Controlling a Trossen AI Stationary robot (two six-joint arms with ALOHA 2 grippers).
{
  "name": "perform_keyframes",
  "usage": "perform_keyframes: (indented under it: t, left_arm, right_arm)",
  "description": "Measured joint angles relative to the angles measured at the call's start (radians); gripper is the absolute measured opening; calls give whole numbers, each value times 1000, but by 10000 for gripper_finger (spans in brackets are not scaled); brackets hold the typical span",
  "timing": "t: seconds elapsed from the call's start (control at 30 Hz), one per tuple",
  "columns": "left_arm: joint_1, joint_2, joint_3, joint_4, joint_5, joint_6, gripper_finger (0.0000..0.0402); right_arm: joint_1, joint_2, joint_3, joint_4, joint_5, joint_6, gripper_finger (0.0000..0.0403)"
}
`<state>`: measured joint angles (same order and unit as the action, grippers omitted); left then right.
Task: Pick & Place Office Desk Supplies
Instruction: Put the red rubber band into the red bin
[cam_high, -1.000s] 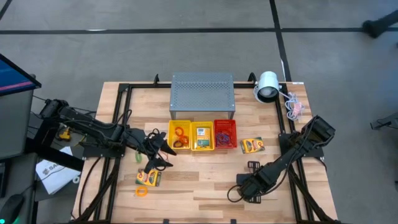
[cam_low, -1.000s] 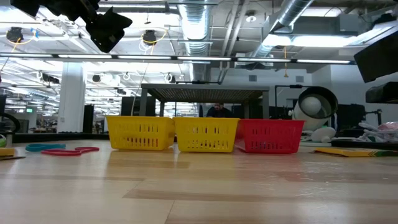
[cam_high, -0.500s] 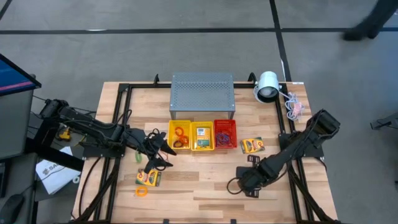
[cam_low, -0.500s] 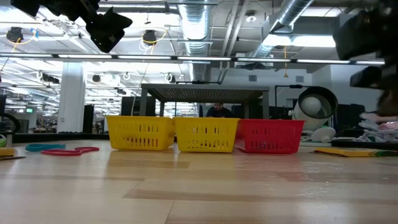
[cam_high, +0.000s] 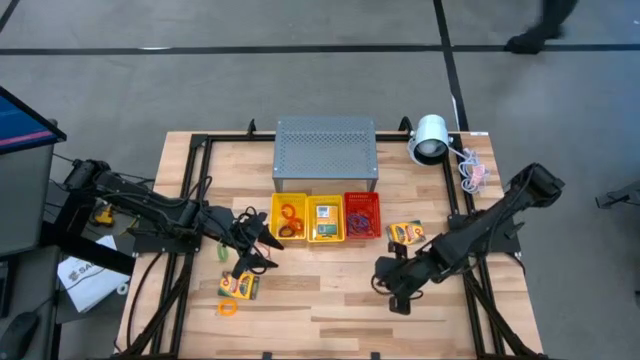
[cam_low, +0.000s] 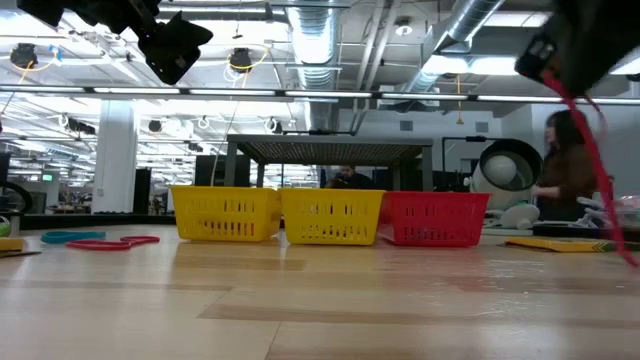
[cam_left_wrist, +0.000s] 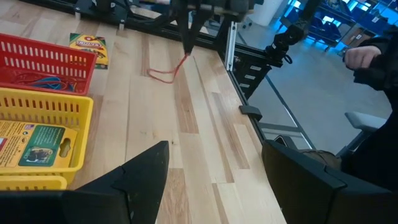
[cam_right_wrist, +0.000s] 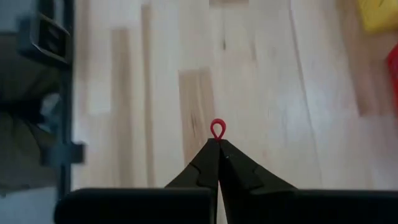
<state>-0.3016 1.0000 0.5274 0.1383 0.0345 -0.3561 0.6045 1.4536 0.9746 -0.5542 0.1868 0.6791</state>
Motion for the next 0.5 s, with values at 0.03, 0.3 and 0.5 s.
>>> perform_keyframes:
  t: [0.03, 0.3, 0.5]
  left_arm:
    - [0, 0, 0, 0, 0, 0, 254]
    - [0, 0, 0, 0, 0, 0, 254]
    - [0, 0, 0, 0, 0, 0, 254]
  right_arm:
    - [-4, -12, 1, 10, 5, -7, 0]
    - [-28, -74, 1, 108, 33, -89, 0]
    - [-45, -82, 1, 130, 48, -137, 0]
